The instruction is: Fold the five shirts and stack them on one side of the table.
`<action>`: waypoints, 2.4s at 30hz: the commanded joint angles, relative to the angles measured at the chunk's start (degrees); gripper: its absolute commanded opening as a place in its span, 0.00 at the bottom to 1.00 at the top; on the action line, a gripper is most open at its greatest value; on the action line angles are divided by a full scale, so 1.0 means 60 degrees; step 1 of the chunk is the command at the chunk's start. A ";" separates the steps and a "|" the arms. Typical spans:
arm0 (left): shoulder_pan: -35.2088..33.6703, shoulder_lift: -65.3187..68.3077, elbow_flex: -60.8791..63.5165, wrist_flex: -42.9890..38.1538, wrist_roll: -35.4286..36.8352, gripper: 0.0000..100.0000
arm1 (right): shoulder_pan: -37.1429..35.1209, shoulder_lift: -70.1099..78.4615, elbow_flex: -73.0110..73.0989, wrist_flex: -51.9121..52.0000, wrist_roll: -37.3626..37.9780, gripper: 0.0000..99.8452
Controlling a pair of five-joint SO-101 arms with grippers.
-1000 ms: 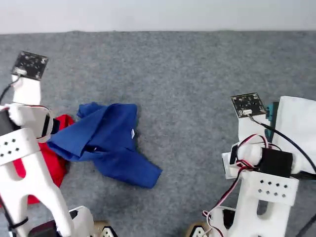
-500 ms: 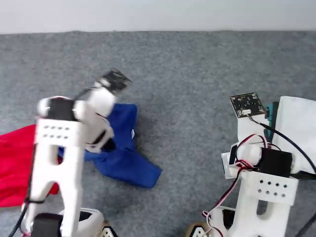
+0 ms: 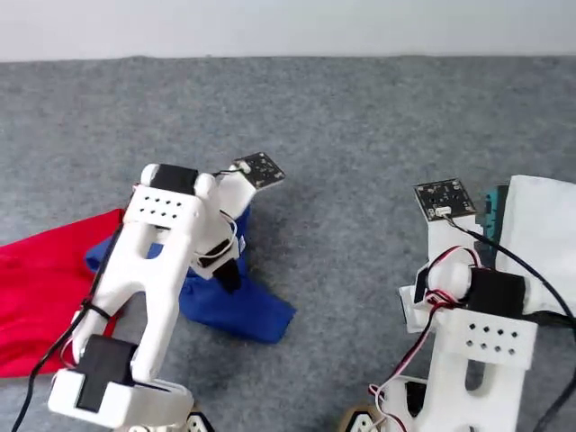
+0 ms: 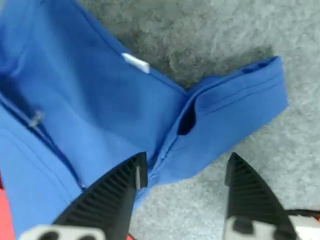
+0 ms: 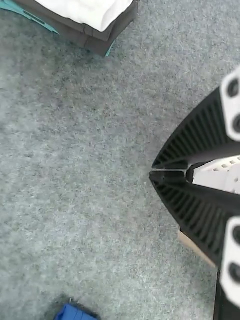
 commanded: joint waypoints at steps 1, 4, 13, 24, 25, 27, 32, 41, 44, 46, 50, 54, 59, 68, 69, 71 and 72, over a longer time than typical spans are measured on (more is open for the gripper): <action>-0.0440 -0.0147 -0.0520 -0.0029 -0.0147 0.25 | -0.0242 -0.0081 -0.0132 0.0256 -0.0088 0.01; -0.1304 -0.0586 -0.1355 0.0527 -0.0147 0.23 | -0.1297 0.0037 -0.0132 0.0183 -0.0073 0.02; -0.5612 -0.2227 -0.1824 0.0894 -0.0190 0.23 | -0.5385 0.2542 -0.1509 -0.0022 -0.0103 0.09; -0.8952 -0.3136 -0.1780 0.0894 -0.0659 0.23 | -0.7890 0.7392 -0.3179 -0.1590 -0.0176 0.26; -0.9070 -0.3136 -0.1780 0.0894 -0.0689 0.23 | -0.8095 0.7670 -0.3326 -0.1707 -0.0176 0.26; -0.9260 -0.3136 -0.1780 0.0850 -0.0689 0.23 | -0.8520 0.8139 -0.3546 -0.1941 -0.0176 0.26; -0.9626 -0.3179 -0.1780 0.0850 -0.0747 0.23 | -0.9209 0.9106 -0.3648 -0.2689 -0.0190 0.26; -1.0110 -0.3165 -0.1780 0.0879 -0.0996 0.23 | -0.9267 1.0674 -0.3648 -0.3978 -0.0190 0.26; -1.0110 -0.3194 -0.1780 0.0879 -0.0996 0.23 | -0.9253 1.1319 -0.3648 -0.4154 -0.0190 0.25; -1.0110 -0.3194 -0.1780 0.0879 -0.0996 0.23 | -0.9267 1.1612 -0.3648 -0.4125 -0.0190 0.22; -1.0110 -0.3150 -0.1780 0.0879 -0.0996 0.23 | -0.9297 1.1582 -0.3663 -0.4066 -0.0161 0.05; -1.0110 -0.3136 -0.1780 0.0835 -0.0996 0.23 | -0.9297 1.1348 -0.3648 -0.4037 -0.0117 0.03; -1.0110 -0.3136 -0.1780 0.0835 -0.0996 0.23 | -0.9238 1.1275 -0.3648 -0.3905 -0.0103 0.01; -1.0051 -0.3136 -0.1780 0.0835 -0.0996 0.23 | -0.7656 0.9033 -0.4938 -0.1634 0.0586 0.01; -1.0051 -0.3136 -0.1780 0.0850 -0.0996 0.23 | -0.7392 0.8652 -0.5172 -0.1326 0.0718 0.01; -1.0007 -0.3136 -0.1780 0.0864 -0.0996 0.23 | -0.6864 0.7963 -0.5626 -0.0799 0.0982 0.01; -0.9949 -0.3136 -0.1780 0.0879 -0.0996 0.23 | -0.6586 0.7641 -0.5846 -0.0535 0.1070 0.01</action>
